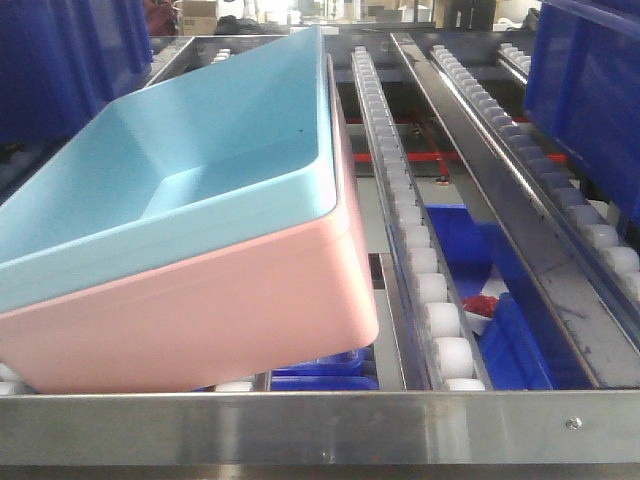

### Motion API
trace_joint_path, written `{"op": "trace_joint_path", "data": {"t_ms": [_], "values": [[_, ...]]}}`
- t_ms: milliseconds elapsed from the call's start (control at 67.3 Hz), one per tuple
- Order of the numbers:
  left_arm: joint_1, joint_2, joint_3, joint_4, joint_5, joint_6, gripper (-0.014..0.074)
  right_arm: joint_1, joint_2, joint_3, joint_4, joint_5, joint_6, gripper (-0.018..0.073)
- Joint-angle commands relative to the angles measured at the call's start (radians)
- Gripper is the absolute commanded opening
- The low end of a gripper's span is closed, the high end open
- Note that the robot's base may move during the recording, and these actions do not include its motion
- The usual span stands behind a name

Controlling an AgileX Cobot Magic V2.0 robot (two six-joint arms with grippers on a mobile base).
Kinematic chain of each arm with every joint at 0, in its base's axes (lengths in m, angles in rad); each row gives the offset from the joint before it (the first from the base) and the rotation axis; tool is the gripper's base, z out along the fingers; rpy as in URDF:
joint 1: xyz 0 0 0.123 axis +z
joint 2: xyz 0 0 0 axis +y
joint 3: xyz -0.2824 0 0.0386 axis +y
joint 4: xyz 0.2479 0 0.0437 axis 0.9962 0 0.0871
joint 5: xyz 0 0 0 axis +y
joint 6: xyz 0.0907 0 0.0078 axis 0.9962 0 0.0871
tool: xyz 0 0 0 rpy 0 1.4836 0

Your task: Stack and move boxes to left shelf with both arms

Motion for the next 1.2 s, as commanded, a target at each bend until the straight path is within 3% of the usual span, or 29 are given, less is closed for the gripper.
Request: {"op": "trace_joint_path", "data": {"t_ms": [0,1011,1189], "values": [[0.002,-0.013,0.03,-0.008,-0.093,0.006,0.0006,0.002,0.0,-0.03,-0.028,-0.06,-0.004,0.0055],[0.002,-0.013,0.03,-0.008,-0.093,0.006,0.0006,0.002,0.0,-0.03,-0.035,-0.055,-0.004,0.0055],[0.002,-0.013,0.03,-0.008,-0.093,0.006,0.0006,0.0,0.0,-0.03,0.024,-0.075,-0.02,0.0055]]}}
